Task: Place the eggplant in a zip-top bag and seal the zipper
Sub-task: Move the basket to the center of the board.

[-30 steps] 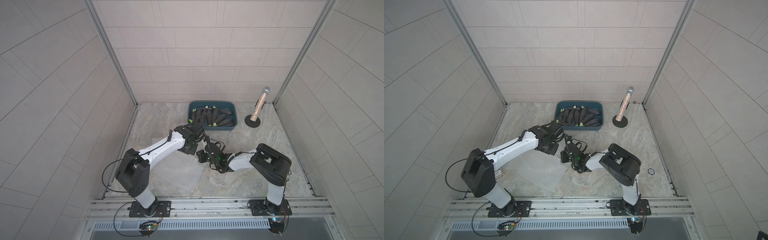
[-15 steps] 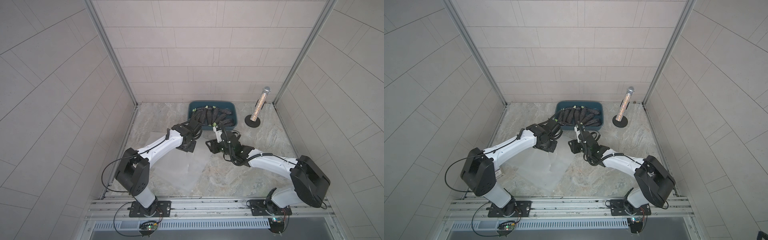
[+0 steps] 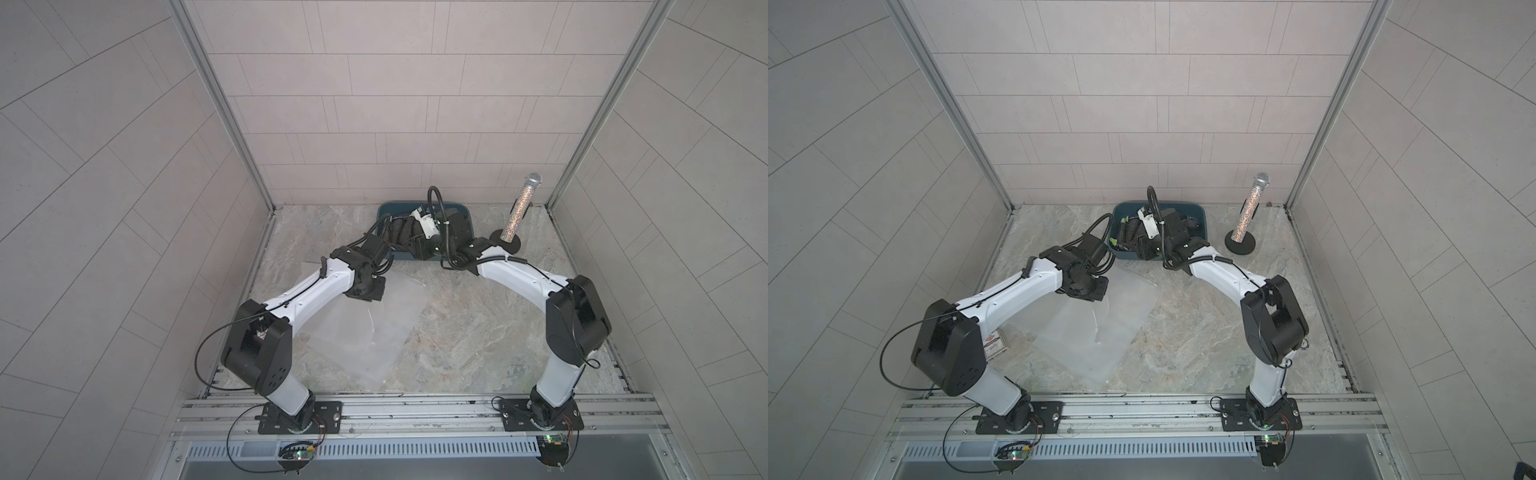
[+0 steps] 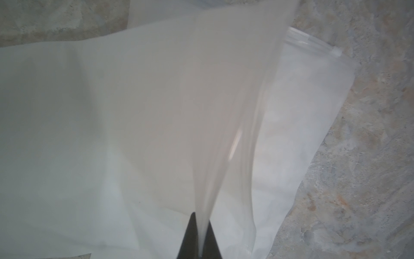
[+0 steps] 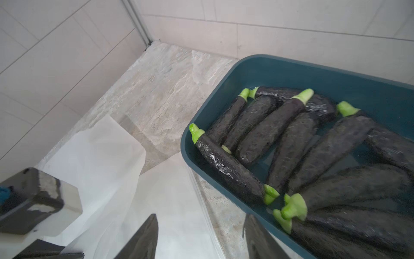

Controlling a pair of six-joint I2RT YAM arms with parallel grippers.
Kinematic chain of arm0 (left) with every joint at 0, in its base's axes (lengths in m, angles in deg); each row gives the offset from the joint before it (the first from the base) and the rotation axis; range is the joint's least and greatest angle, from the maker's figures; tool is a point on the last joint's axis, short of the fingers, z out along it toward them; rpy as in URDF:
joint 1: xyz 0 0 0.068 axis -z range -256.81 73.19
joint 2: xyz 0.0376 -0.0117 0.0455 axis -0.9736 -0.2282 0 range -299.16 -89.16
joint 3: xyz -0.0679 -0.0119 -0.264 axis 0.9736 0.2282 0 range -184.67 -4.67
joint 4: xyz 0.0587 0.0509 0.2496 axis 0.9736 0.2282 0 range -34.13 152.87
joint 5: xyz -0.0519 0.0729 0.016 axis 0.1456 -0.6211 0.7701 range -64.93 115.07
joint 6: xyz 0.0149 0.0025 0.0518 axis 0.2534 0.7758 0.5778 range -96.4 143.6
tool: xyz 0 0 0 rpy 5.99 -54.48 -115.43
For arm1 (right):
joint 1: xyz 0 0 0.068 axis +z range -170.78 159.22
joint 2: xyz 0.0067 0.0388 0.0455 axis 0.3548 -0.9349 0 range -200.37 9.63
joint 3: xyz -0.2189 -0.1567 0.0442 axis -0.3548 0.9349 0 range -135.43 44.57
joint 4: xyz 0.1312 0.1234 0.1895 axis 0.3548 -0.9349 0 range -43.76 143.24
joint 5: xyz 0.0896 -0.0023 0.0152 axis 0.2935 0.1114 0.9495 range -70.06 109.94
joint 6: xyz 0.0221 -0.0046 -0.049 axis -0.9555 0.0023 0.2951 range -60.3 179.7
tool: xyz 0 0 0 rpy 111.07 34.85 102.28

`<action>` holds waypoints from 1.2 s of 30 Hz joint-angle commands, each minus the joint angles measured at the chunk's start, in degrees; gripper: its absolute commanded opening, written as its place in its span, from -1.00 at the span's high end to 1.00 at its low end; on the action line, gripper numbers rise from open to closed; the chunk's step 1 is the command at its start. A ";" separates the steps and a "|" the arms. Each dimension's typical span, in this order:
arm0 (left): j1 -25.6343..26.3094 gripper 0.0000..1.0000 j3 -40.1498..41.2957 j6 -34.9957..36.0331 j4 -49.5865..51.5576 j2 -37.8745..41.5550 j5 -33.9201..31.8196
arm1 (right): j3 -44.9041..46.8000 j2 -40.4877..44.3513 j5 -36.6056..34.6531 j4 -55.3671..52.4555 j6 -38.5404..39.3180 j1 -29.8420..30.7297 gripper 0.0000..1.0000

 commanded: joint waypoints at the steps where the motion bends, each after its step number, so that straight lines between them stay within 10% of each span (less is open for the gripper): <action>1: -1.11 1.00 1.23 -0.35 -0.90 2.78 1.61 | -5.46 -4.17 4.34 -5.60 5.17 -0.14 -0.27; 18: -3.17 1.00 4.98 -0.24 -2.85 5.73 3.55 | -22.42 -21.38 1.24 -11.82 9.98 -1.05 -0.23; 36: -3.54 1.00 4.54 0.55 -3.81 5.11 4.71 | -2.27 -9.34 -8.94 -12.27 15.16 -4.56 -0.19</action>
